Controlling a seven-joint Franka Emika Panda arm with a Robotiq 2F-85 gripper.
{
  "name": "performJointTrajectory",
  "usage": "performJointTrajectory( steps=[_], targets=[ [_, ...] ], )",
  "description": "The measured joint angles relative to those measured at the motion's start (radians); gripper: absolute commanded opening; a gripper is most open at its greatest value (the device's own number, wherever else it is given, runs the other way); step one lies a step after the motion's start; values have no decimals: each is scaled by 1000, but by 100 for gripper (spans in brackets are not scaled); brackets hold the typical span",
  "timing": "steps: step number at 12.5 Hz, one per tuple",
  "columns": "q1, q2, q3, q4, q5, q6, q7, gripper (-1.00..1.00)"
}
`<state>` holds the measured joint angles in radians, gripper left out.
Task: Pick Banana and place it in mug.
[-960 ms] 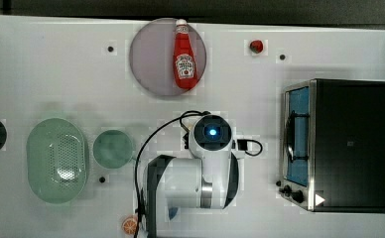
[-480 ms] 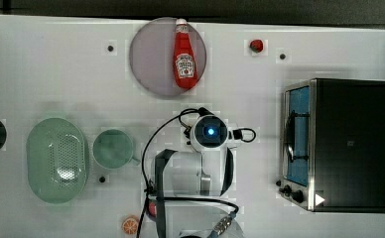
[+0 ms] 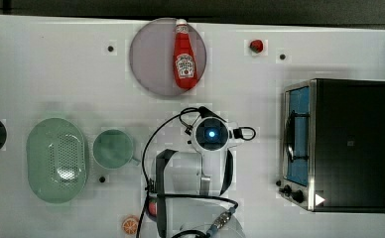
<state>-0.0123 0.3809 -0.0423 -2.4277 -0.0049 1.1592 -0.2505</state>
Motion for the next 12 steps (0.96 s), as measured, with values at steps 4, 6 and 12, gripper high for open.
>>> performJointTrajectory(
  steps=[4,6,12],
  targets=[
    [21,-9,4,-2,1,-3,-12,-43],
    [29,-71,-5,-23,1,-72,-12,-43],
    [1,-598,12,80,-10,-524,-21,-43]
  ],
)
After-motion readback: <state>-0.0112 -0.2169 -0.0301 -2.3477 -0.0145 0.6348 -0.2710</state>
